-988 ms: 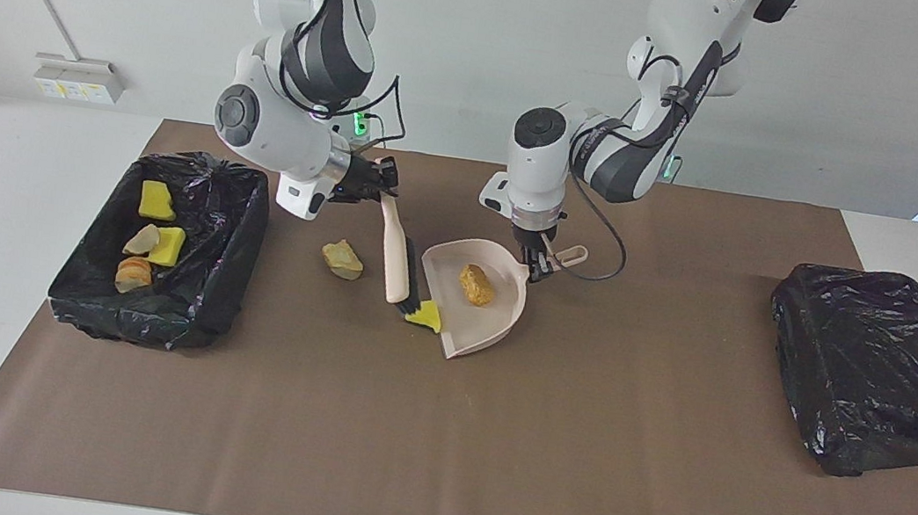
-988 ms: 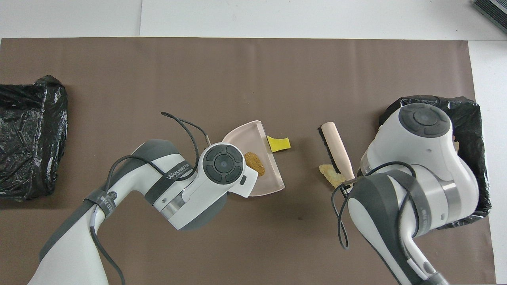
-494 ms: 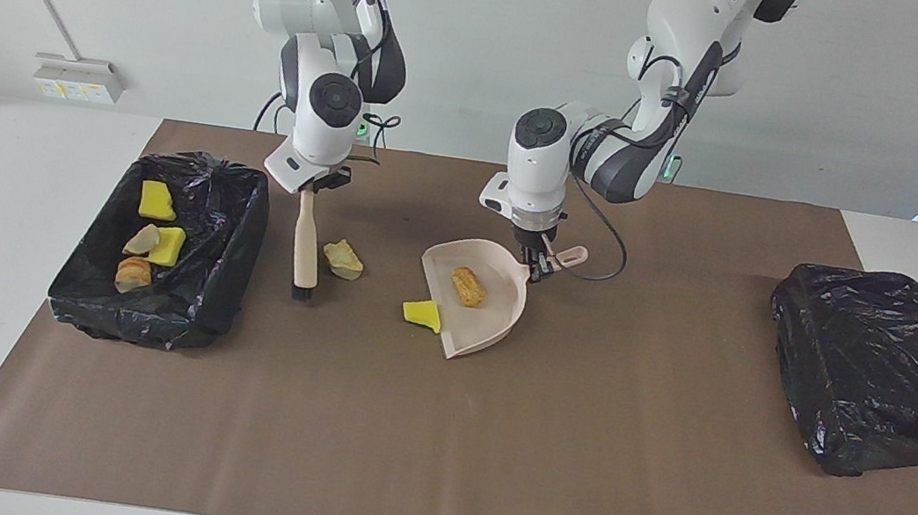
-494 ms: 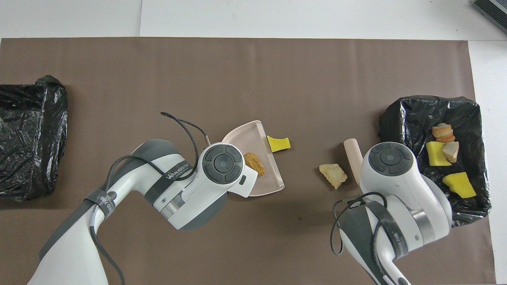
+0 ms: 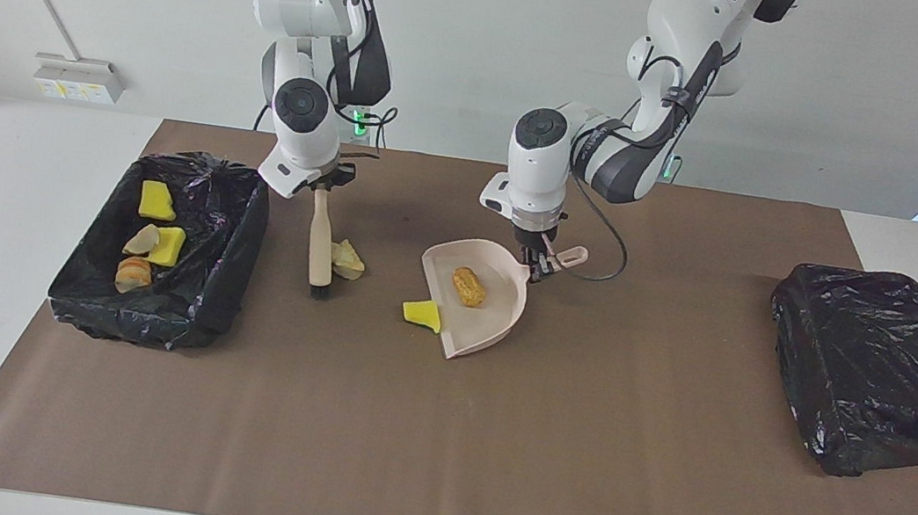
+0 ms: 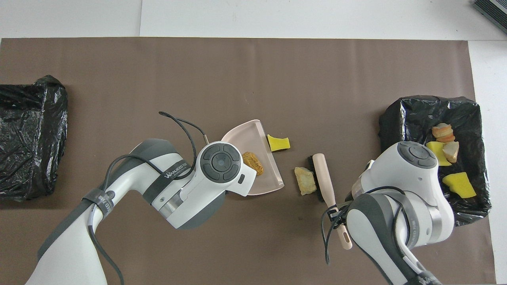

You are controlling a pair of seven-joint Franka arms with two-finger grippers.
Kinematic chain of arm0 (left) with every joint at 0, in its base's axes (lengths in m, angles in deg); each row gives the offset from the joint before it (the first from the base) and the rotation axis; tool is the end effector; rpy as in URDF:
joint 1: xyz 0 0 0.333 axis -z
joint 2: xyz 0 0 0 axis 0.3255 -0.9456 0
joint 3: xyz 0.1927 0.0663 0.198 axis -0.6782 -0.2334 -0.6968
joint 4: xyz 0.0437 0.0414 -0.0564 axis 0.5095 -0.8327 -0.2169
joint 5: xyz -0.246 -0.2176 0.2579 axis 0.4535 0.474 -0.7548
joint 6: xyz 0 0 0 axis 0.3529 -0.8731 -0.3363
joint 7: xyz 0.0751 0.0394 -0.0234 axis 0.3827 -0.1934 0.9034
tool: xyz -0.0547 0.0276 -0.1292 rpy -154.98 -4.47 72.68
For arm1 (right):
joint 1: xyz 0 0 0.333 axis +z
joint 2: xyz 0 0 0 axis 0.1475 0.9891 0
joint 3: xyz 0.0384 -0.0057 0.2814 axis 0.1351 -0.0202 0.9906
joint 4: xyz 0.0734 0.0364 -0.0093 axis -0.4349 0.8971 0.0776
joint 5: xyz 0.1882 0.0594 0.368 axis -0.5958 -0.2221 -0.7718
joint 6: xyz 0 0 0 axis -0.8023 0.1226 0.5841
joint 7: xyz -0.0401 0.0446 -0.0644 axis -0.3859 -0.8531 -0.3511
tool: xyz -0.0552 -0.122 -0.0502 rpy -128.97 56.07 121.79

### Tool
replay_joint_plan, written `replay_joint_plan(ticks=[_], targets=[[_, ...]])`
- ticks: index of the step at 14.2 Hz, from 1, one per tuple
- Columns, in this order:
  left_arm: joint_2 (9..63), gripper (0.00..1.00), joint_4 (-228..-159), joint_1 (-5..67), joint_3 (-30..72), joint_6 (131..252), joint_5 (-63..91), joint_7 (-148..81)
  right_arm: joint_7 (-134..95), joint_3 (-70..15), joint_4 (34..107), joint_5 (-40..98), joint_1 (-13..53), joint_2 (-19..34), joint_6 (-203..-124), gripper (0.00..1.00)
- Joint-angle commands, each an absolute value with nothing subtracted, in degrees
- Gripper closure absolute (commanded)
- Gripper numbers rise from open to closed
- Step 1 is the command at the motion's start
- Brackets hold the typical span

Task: Sweep and dump trash in bin
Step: 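Sweep the remaining scraps toward the dustpan with the brush in the right gripper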

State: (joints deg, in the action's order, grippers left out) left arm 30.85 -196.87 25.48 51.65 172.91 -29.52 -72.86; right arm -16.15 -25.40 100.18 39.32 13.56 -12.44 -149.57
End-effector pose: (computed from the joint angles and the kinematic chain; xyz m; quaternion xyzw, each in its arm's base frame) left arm 0.4712 -0.3692 0.2707 -0.7977 0.5986 0.0351 0.0651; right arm 0.4310 0.1515 0.2712 -0.9609 -0.0847 0.2258 0.1358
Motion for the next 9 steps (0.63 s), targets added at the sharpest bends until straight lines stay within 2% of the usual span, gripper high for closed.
replay_joint_plan(ticks=[1,7,9], targets=[[32.64,1.00,-199.83,24.71,51.44,175.04,-29.21,-72.54,-20.73,-25.37,100.53,28.22,12.71,-12.69,-150.14,1.00],[32.56,1.00,-199.83,24.27,51.44,175.21,-29.12,-72.62,-25.49,-25.46,100.01,9.73,10.60,-13.13,-144.09,1.00],[32.56,1.00,-199.83,24.09,51.44,175.21,-29.12,-72.45,-24.09,-25.81,95.90,10.22,9.72,-13.56,-141.01,1.00]])
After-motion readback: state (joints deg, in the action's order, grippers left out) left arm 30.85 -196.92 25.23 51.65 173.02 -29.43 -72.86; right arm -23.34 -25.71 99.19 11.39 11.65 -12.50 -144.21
